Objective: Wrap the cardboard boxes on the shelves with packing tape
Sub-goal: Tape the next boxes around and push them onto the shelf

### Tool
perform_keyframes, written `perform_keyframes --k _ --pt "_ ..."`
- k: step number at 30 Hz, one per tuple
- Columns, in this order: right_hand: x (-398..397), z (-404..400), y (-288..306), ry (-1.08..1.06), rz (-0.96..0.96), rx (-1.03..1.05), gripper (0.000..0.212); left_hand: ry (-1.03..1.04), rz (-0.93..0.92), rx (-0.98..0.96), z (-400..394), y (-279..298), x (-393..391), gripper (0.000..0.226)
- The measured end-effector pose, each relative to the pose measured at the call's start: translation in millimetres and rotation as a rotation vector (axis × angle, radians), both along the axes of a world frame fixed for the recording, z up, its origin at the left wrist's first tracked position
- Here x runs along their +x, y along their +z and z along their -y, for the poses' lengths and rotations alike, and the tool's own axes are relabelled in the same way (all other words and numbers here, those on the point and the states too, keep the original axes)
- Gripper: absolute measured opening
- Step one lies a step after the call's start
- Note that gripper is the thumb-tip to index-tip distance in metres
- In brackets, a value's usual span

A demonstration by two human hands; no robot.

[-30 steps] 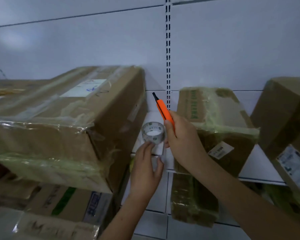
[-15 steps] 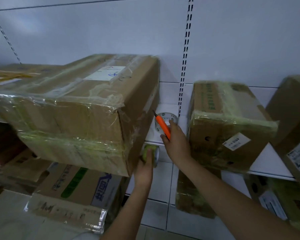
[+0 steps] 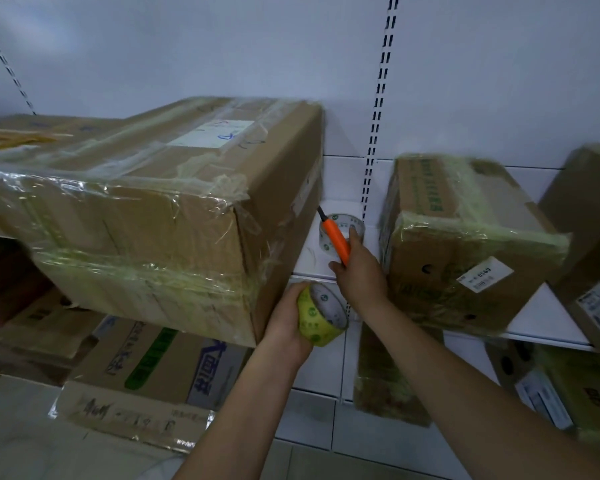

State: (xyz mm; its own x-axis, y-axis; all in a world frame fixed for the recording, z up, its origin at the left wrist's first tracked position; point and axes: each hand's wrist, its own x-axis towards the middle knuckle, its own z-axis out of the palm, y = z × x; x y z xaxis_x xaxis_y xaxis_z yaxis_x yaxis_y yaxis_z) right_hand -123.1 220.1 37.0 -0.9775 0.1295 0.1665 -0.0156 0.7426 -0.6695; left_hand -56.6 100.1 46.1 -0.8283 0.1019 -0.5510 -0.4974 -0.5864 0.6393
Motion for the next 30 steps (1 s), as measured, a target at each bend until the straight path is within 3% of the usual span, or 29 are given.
perform_keyframes --k 12,17,19,22,24,27,30 --pt "-11.3 -3.1 -6.8 -0.007 0.025 -0.023 0.089 0.056 0.108 0.122 -7.4 25.9 -9.6 0.046" --pt "-19.4 -8.3 -8.7 -0.016 0.082 -0.079 0.097 0.082 0.089 -0.114 -20.0 44.3 -28.1 0.026" --pt "-16.4 -8.5 -8.1 0.000 0.088 -0.166 0.091 0.066 -0.014 -0.379 -26.3 56.8 -25.3 0.021" --pt "-16.7 -9.9 -12.3 0.030 0.016 -0.326 0.067 0.162 -0.480 -0.703 -39.8 103.6 -16.5 0.015" --pt "-16.9 -10.3 -14.0 0.030 0.007 -0.283 0.072 0.168 -0.714 -0.835 -43.1 138.8 -14.5 0.019" --pt "-7.0 -8.8 -10.3 0.057 -0.020 -0.341 0.082 0.098 -0.817 -0.894 -36.3 137.9 -10.9 0.024" --pt "6.9 -5.5 -7.3 0.083 -0.190 -0.220 0.062 0.068 -0.804 -0.823 -22.6 95.0 13.1 0.022"
